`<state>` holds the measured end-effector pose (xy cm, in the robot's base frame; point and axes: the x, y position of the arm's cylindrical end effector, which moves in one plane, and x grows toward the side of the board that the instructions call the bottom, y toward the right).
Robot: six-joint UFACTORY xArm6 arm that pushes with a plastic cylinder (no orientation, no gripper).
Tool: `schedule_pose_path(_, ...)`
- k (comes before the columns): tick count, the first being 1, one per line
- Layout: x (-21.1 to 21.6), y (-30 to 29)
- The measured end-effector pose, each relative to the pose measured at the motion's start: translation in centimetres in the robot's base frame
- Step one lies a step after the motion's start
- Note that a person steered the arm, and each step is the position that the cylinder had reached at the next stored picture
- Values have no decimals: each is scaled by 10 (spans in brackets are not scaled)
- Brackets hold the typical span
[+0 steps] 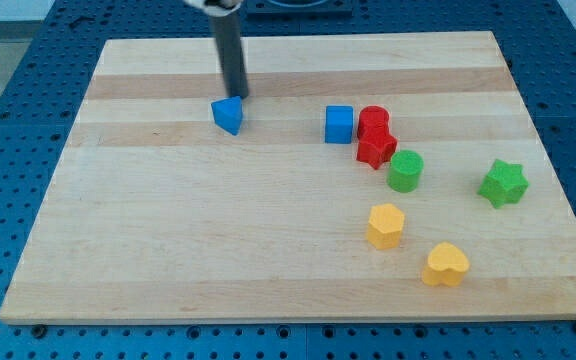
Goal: Nudge the red circle and red star down a bit
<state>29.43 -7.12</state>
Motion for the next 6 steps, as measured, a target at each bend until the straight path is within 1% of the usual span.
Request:
schedule_pose_path(1,-20,84)
schedule_pose_path(2,9,108)
schedule_pose_path(3,45,108)
schedule_pose_path(4,53,127)
schedule_pose_path(5,57,169)
schedule_pose_path(6,71,157)
